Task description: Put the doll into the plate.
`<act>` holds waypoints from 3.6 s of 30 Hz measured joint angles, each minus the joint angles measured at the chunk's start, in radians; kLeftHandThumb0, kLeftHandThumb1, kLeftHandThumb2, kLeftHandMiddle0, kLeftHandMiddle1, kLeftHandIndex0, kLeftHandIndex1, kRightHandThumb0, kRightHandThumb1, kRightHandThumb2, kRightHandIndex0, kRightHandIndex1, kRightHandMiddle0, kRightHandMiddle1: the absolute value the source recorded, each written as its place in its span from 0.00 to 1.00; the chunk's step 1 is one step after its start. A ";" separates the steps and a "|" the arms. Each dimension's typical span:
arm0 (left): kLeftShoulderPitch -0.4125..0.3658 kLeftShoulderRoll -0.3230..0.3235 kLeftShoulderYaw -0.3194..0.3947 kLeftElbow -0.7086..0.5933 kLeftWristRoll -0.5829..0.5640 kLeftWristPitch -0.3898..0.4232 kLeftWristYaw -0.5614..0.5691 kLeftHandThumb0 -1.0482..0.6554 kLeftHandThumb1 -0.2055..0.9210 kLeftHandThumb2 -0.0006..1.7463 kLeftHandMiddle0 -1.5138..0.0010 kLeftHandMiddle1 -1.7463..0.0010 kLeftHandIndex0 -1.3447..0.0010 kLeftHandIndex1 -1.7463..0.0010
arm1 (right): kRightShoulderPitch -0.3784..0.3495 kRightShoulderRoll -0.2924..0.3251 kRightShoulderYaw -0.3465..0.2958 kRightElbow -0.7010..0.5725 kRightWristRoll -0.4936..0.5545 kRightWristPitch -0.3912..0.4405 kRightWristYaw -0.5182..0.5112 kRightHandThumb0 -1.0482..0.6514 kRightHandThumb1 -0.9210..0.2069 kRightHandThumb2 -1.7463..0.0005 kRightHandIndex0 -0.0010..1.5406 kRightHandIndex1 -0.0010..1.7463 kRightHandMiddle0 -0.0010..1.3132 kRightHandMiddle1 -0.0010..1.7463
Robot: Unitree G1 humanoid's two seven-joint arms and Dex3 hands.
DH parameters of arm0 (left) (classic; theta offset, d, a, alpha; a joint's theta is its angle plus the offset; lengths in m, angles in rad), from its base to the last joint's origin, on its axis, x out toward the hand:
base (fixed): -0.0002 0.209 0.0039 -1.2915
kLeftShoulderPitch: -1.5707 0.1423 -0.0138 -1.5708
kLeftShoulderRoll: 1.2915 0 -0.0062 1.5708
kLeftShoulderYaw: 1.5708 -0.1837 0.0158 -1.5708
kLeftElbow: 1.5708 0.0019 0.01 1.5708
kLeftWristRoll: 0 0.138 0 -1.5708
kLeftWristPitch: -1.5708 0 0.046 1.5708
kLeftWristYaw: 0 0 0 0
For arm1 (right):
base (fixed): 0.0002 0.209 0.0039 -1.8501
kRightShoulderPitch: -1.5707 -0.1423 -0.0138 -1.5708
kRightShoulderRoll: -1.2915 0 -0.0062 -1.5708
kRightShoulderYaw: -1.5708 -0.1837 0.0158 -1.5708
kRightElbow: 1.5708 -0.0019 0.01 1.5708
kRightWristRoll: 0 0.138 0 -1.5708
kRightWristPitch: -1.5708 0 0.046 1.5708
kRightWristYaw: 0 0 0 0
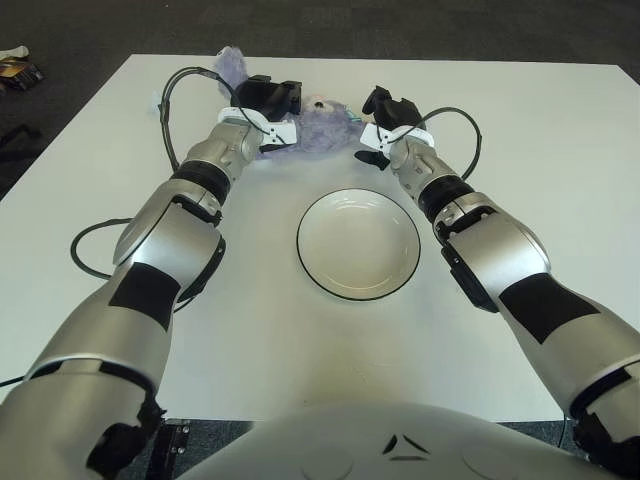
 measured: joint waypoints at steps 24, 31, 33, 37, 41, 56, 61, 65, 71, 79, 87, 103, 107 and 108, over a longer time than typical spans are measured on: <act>0.088 0.078 0.072 -0.182 -0.112 -0.139 -0.169 0.94 0.30 0.88 0.50 0.00 0.35 0.00 | 0.114 -0.083 0.032 -0.300 -0.025 0.081 0.022 0.49 0.71 0.29 0.05 0.64 0.00 0.63; 0.143 0.108 0.114 -0.304 -0.160 -0.152 -0.264 0.94 0.29 0.89 0.49 0.00 0.32 0.00 | 0.179 -0.116 0.048 -0.449 -0.053 0.137 0.071 0.50 0.71 0.30 0.05 0.64 0.00 0.62; 0.160 0.113 0.124 -0.335 -0.169 -0.152 -0.285 0.94 0.29 0.89 0.49 0.00 0.30 0.00 | 0.196 -0.125 0.051 -0.487 -0.059 0.152 0.083 0.50 0.71 0.29 0.05 0.64 0.00 0.62; 0.188 0.122 0.144 -0.393 -0.184 -0.150 -0.322 0.94 0.28 0.90 0.49 0.00 0.29 0.00 | 0.226 -0.139 0.058 -0.553 -0.078 0.174 0.110 0.51 0.72 0.29 0.04 0.64 0.00 0.61; 0.205 0.124 0.159 -0.432 -0.192 -0.149 -0.340 0.94 0.28 0.90 0.49 0.00 0.27 0.00 | 0.245 -0.153 0.064 -0.602 -0.086 0.181 0.146 0.49 0.71 0.30 0.04 0.64 0.00 0.58; 0.231 0.113 0.189 -0.479 -0.200 -0.136 -0.346 0.94 0.27 0.90 0.48 0.00 0.24 0.00 | 0.261 -0.161 0.064 -0.648 -0.017 0.178 0.430 0.33 0.63 0.41 0.07 0.50 0.00 0.49; 0.236 0.100 0.203 -0.479 -0.209 -0.137 -0.341 0.94 0.28 0.90 0.48 0.00 0.25 0.00 | 0.261 -0.162 0.066 -0.625 -0.011 0.170 0.478 0.27 0.54 0.47 0.10 0.46 0.00 0.41; 0.237 0.084 0.208 -0.480 -0.206 -0.122 -0.312 0.94 0.28 0.90 0.48 0.00 0.25 0.00 | 0.261 -0.162 0.066 -0.605 -0.011 0.169 0.496 0.24 0.49 0.50 0.11 0.45 0.00 0.36; 0.237 0.063 0.208 -0.483 -0.183 -0.096 -0.269 0.94 0.28 0.90 0.48 0.00 0.27 0.00 | 0.252 -0.162 0.068 -0.595 -0.011 0.159 0.507 0.23 0.45 0.55 0.14 0.44 0.00 0.29; 0.237 0.028 0.208 -0.471 -0.158 -0.056 -0.209 0.94 0.29 0.89 0.49 0.00 0.26 0.00 | 0.251 -0.171 0.072 -0.611 -0.012 0.156 0.543 0.25 0.46 0.52 0.16 0.44 0.00 0.31; 0.235 -0.017 0.222 -0.424 -0.165 -0.030 -0.151 0.93 0.32 0.87 0.51 0.00 0.27 0.00 | 0.238 -0.180 0.075 -0.614 -0.010 0.153 0.587 0.26 0.47 0.52 0.24 0.67 0.00 0.38; 0.233 -0.080 0.263 -0.391 -0.211 0.001 -0.116 0.93 0.33 0.86 0.52 0.00 0.26 0.00 | 0.221 -0.139 -0.038 -0.552 0.108 0.153 0.568 0.31 0.51 0.48 0.22 0.81 0.00 0.20; 0.233 -0.089 0.272 -0.386 -0.222 -0.001 -0.112 0.93 0.32 0.87 0.51 0.00 0.25 0.00 | 0.221 -0.133 -0.043 -0.538 0.109 0.146 0.546 0.36 0.56 0.44 0.19 0.81 0.00 0.19; 0.233 -0.091 0.274 -0.385 -0.223 -0.002 -0.109 0.93 0.31 0.87 0.51 0.00 0.25 0.00 | 0.220 -0.132 -0.045 -0.536 0.111 0.146 0.545 0.37 0.58 0.43 0.18 0.80 0.00 0.20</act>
